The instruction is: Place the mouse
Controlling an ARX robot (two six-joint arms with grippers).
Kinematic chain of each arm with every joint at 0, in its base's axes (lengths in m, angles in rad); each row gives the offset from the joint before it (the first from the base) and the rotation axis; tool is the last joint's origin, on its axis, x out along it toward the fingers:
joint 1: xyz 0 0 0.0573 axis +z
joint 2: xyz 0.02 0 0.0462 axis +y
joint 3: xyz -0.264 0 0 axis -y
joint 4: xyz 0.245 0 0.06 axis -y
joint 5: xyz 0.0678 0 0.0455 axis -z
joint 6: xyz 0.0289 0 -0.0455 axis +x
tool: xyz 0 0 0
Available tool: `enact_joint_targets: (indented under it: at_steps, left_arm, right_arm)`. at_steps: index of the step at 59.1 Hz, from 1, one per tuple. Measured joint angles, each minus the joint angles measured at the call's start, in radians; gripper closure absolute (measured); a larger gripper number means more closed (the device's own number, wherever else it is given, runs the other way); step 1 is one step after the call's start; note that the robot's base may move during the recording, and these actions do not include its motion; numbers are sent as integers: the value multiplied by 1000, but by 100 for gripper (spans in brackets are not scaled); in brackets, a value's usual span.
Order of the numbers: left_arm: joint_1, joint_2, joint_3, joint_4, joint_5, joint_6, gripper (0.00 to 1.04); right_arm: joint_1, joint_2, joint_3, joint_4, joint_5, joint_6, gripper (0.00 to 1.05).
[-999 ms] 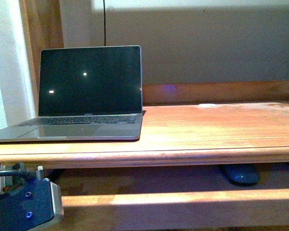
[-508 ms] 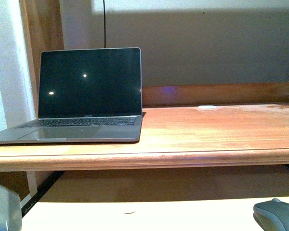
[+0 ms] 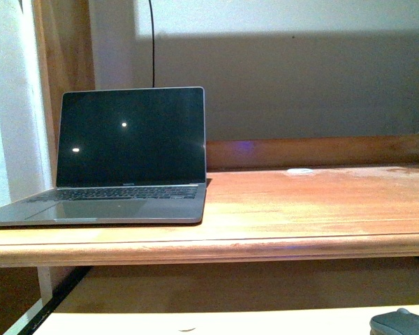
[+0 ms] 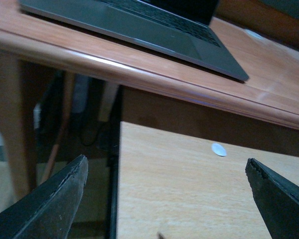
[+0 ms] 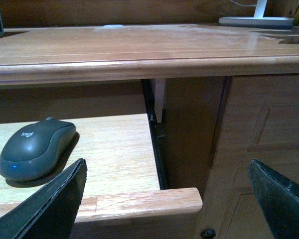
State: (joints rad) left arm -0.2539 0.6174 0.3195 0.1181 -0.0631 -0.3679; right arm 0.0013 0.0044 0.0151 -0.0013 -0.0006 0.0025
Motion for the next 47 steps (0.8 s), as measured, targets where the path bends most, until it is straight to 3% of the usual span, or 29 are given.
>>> enact_joint_targets:
  at_steps: [8,13,20,26,28,34,40,47]
  left_arm:
    - [-103,-245,-76,-193,-192,-31,8]
    - [-126,-378,-149,-130,-270,76,19]
    - [-11,-502,-211,-113,-169,240,36]
    - [171,-552,-253,-122,26,311,54]
    - [225,-560,-264,-122,42,328,63]
    - [246,-583,-277,-121,60,347,88]
    - [248,-609,-308,-120,61,349,102]
    - [248,-612,-311,-120,63,354,102]
  right_arm:
    - [0,0,0,0,0,0,7]
    - [0,0,0,0,0,0,7]
    - [0,0,0,0,-1,0,7]
    - [0,0,0,0,0,0,7]
    - [0,0,0,0,1,0,7]
    - [-1,2,0,-3,-6,1,7]
    - [13,69,34,-85,-44,27,7]
    - [102,196,109,-22,11,45,7]
